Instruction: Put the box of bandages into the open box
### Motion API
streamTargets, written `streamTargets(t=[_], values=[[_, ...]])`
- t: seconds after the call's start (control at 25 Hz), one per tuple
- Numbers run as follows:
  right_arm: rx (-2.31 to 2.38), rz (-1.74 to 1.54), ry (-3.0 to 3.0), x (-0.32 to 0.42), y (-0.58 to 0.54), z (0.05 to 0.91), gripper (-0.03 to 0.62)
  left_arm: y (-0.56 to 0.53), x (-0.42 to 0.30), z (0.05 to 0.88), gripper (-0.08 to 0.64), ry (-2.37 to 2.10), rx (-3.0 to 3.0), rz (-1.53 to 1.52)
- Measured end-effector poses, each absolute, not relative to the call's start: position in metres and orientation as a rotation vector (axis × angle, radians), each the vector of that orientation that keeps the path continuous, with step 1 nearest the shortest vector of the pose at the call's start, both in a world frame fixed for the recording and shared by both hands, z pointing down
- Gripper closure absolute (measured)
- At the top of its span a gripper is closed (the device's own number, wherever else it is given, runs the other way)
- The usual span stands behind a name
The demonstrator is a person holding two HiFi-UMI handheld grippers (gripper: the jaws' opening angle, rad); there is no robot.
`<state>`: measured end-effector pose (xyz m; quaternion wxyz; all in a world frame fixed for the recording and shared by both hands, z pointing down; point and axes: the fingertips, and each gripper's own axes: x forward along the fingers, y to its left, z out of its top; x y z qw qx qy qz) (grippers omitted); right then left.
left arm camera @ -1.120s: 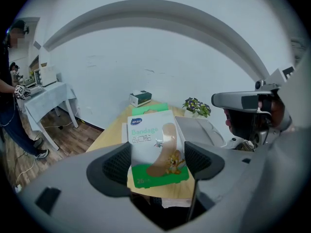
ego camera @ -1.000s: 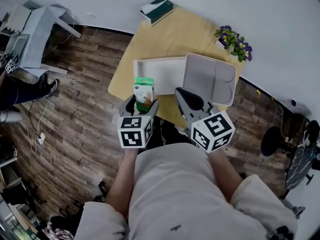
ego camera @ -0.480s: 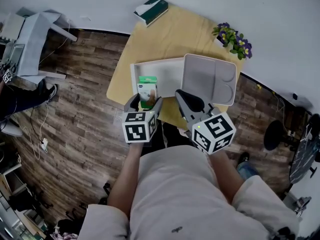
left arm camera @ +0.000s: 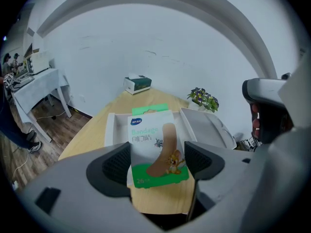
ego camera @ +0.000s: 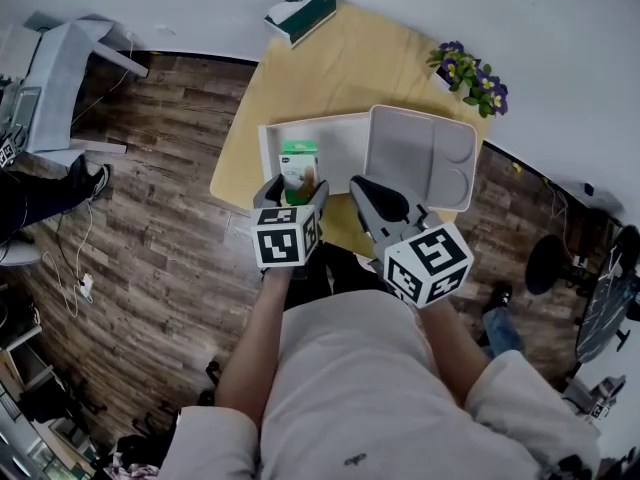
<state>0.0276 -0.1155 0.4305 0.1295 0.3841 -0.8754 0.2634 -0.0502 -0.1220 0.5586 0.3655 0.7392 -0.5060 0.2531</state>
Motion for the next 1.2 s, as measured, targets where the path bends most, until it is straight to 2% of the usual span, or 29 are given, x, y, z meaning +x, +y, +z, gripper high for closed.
streamTargets(t=[1.2], values=[[1.164, 0.843, -2.487, 0.037, -0.127, 0.448, 0.588, -0.159, -0.037, 0.625, 0.213, -1.240, 1.762, 0.895]])
